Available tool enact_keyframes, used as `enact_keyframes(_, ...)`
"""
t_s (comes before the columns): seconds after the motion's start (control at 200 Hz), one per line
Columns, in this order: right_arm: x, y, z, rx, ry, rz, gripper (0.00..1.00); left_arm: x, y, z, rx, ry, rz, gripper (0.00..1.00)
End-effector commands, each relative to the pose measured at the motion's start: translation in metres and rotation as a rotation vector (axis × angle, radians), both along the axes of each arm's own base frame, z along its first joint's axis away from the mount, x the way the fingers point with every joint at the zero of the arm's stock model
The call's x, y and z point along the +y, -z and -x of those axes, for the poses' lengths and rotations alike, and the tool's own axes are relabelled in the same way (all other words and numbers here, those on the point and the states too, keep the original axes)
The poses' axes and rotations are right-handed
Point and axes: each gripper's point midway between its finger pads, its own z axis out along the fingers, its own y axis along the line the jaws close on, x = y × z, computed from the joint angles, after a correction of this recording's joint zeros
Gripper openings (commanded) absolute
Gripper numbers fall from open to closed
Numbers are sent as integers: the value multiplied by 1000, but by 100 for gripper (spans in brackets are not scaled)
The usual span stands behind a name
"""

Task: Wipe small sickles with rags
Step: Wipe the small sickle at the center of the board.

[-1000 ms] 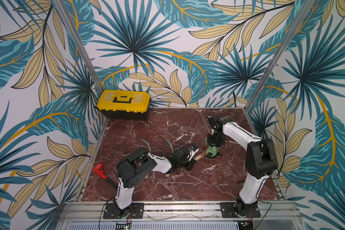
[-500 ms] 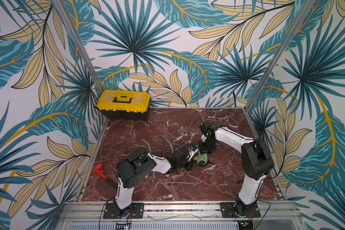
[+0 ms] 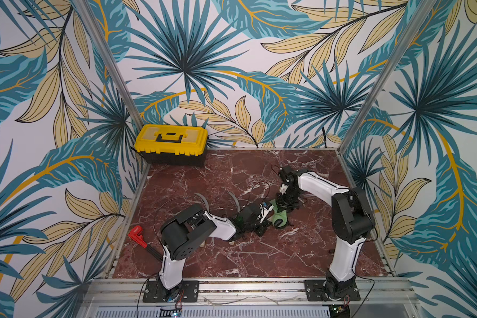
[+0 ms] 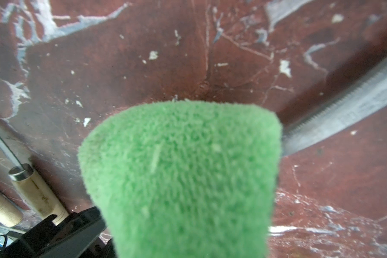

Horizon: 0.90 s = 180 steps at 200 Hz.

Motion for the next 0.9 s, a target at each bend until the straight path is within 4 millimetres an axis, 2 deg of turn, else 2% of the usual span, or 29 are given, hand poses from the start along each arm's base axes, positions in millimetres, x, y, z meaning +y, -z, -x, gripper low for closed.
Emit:
enact_keyframes(0.0,-60,36,-11,16,27,238,19,11,8,7,39,-8,-26,0)
enact_keyframes(0.14,-76,33,-15,10,60,255,19,13,8,8,38,-13,-30,0)
enact_keyframes(0.275,-87,17,-21,-26,68,273,19,14,9,7,37,-15,-31,0)
enact_keyframes(0.35,-86,6,-23,-42,58,259,19,14,9,7,39,-13,-30,0)
enact_keyframes(0.456,-74,-12,-18,-71,38,209,18,13,6,7,35,-13,-26,0)
enact_keyframes(0.611,-46,-32,3,-94,-33,172,19,13,4,7,32,-13,-22,0)
enact_keyframes(0.771,-13,-32,15,-96,-84,137,19,13,4,7,35,-14,-21,0)
enact_keyframes(0.896,8,-17,13,-83,-84,83,19,12,6,7,39,-13,-21,0)
